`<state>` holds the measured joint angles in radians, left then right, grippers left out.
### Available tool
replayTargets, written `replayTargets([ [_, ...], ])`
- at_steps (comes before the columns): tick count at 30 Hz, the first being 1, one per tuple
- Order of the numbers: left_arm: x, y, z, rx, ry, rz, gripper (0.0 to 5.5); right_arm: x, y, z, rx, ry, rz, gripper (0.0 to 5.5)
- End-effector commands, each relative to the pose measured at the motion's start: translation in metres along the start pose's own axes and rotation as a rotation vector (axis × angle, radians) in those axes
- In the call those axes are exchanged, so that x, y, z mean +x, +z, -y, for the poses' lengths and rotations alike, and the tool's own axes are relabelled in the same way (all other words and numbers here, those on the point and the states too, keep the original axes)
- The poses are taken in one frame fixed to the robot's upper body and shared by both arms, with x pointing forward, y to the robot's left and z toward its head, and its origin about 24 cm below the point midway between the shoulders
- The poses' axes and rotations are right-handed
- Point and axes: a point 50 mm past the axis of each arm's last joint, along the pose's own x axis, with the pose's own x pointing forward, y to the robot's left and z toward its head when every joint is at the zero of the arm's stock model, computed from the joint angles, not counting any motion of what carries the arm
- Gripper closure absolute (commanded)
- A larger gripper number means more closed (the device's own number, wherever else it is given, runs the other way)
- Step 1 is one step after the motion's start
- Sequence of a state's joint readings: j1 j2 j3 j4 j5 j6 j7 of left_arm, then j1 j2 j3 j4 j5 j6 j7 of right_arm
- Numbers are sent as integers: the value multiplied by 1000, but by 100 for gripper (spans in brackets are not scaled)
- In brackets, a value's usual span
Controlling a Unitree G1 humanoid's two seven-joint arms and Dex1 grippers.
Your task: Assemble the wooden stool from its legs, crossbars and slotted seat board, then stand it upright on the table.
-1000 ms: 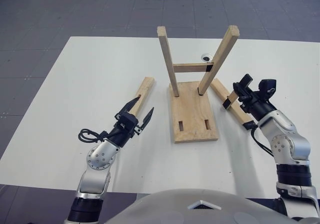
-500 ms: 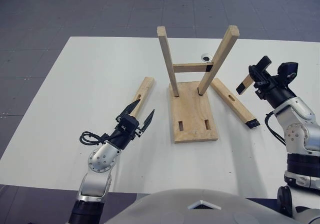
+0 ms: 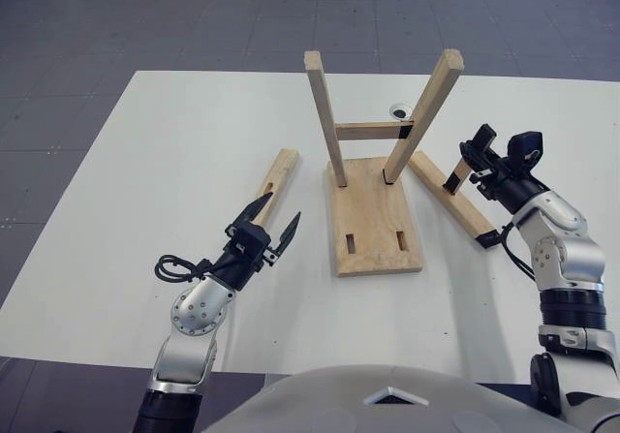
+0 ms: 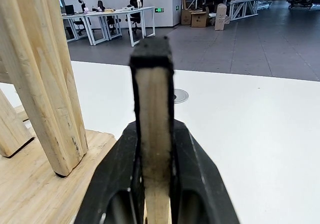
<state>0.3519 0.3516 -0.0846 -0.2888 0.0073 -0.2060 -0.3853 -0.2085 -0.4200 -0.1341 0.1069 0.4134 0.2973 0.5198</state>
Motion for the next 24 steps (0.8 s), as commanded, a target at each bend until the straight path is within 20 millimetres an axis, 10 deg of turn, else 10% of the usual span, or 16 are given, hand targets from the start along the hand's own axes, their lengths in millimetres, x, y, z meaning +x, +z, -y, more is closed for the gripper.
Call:
replayTargets([
  [1,0,1,2,6,-5,-8,254,1,-4,-3,-17,24,-30,509],
  [12,-1,0,2,7,-3,-11,254,-28,-75,4,38,10,-363,509],
  [16,0,0,2,7,-5,-10,254,-32,-73,4,176,-57,-380,509],
  [24,0,0,1,12,3,-8,254,-42,-56,6,-158,-4,-457,509],
])
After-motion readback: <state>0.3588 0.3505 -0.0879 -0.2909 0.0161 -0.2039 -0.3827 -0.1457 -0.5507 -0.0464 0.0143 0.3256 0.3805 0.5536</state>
